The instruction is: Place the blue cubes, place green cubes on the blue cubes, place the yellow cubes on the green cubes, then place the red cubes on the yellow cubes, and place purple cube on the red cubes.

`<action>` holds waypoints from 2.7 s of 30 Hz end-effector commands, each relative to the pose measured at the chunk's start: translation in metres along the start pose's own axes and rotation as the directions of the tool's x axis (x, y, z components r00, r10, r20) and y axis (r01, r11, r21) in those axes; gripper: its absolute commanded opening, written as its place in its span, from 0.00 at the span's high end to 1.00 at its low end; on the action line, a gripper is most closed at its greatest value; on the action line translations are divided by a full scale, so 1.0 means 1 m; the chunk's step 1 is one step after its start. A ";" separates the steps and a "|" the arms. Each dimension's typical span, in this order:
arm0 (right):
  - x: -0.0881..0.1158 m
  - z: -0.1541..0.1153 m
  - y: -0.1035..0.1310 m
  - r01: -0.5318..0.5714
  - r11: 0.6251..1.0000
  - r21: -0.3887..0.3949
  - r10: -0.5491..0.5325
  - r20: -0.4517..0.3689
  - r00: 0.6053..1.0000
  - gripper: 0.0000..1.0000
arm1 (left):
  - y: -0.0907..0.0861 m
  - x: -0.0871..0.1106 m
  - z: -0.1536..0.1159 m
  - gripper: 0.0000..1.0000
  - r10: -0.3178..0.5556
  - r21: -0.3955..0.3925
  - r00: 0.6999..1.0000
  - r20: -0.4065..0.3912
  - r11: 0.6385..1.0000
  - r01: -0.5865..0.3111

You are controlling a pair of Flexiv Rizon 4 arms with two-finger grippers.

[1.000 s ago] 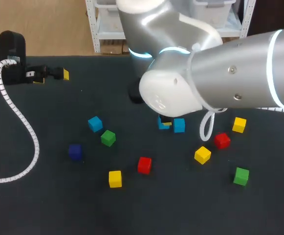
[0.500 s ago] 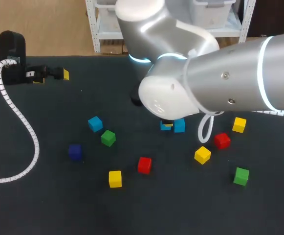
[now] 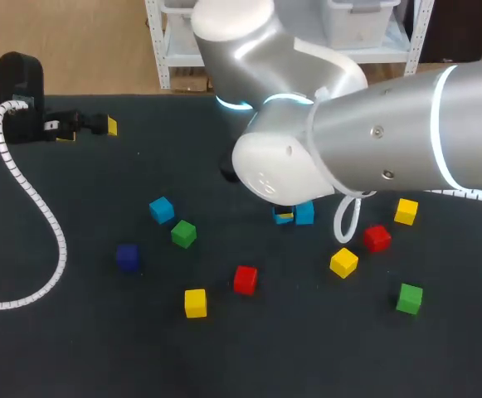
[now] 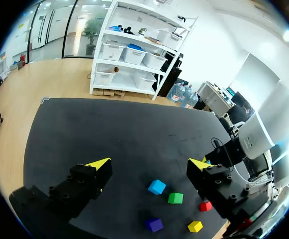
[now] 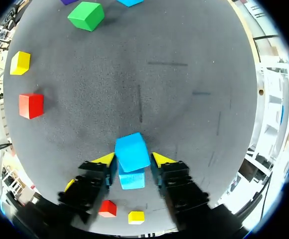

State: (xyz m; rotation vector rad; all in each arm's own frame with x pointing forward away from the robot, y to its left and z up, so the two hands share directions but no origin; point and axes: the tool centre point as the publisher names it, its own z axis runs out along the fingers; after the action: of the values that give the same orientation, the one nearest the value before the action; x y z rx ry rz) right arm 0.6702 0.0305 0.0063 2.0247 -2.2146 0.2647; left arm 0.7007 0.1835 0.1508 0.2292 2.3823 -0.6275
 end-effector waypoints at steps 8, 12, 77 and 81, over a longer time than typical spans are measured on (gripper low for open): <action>-0.005 -0.005 -0.005 0.012 1.000 -0.013 -0.011 0.031 0.999 0.00 | 0.001 0.001 0.000 0.00 0.001 0.006 1.000 0.004 1.000 -0.001; -0.006 -0.001 -0.006 0.017 1.000 -0.008 -0.016 0.031 0.999 0.05 | 0.001 0.001 0.000 0.00 0.001 0.006 1.000 0.004 1.000 -0.001; -0.011 0.002 0.006 -0.001 0.996 -0.091 0.004 0.034 0.999 1.00 | 0.001 0.001 0.000 0.00 0.001 0.006 1.000 0.004 1.000 -0.001; -0.011 0.001 0.006 -0.004 0.996 -0.093 0.007 0.031 0.999 0.99 | 0.001 0.001 0.000 0.00 0.001 0.006 1.000 0.004 1.000 -0.001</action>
State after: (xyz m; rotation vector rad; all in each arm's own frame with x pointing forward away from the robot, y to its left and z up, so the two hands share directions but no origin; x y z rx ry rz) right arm 0.6666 0.0424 0.0013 1.9859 -2.2056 0.1302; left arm 0.7007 0.1835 0.1508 0.2292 2.3822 -0.6275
